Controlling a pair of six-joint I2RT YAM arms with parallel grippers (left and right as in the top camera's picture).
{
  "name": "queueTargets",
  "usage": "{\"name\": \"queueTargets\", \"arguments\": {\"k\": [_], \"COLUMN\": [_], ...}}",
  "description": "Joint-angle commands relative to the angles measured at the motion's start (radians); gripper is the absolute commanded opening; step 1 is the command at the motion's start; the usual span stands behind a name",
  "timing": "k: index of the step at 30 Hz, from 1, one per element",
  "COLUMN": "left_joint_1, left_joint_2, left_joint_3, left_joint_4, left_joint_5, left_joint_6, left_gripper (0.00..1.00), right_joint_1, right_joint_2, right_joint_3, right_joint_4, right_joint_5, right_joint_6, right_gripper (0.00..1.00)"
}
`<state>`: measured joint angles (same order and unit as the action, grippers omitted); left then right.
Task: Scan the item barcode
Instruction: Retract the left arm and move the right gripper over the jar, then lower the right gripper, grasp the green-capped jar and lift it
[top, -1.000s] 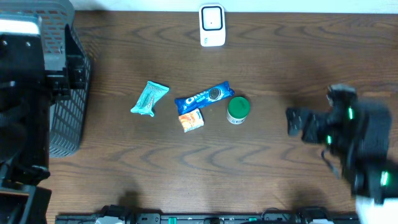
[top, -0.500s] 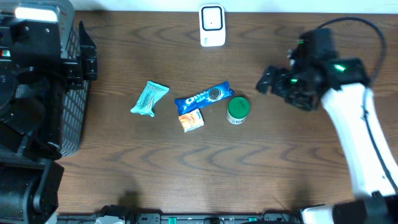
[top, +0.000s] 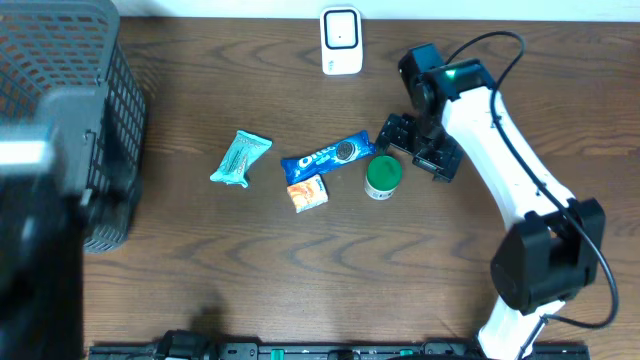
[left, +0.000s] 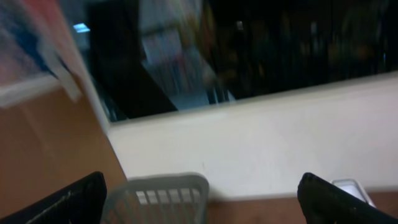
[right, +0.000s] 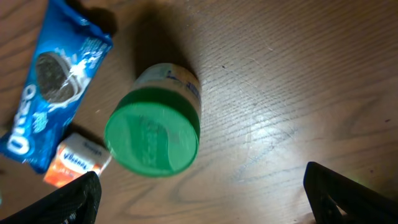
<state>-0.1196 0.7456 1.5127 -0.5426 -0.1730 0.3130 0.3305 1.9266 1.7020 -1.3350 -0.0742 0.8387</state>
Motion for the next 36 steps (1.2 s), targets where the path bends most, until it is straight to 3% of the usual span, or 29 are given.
{"name": "queueTargets", "arguments": {"k": [1,9,20,36], "left_joint_1": [0.003,0.003,0.003,0.003], "left_joint_2": [-0.110,-0.253,-0.259,-0.259], "left_joint_3": [-0.063,-0.102,-0.102,-0.102], "left_joint_4": [0.047,0.089,0.092,0.096], "left_joint_5": [0.011,0.011,0.011,0.007], "left_joint_6": [-0.008,-0.008,-0.008,0.000], "left_gripper": [0.98,0.98,0.98,0.98], "right_joint_1": [0.006,0.079,0.101,0.109], "right_joint_2": [0.014,0.091,0.170,0.190], "right_joint_3": [0.018,0.018,0.005,-0.230], "right_joint_4": [0.008,0.079,0.105,0.303], "right_joint_5": [0.020,0.024,0.025,0.013], "right_joint_6": [0.028,-0.002,-0.050,-0.062], "right_gripper": [0.99,0.99,0.99,0.98]}}
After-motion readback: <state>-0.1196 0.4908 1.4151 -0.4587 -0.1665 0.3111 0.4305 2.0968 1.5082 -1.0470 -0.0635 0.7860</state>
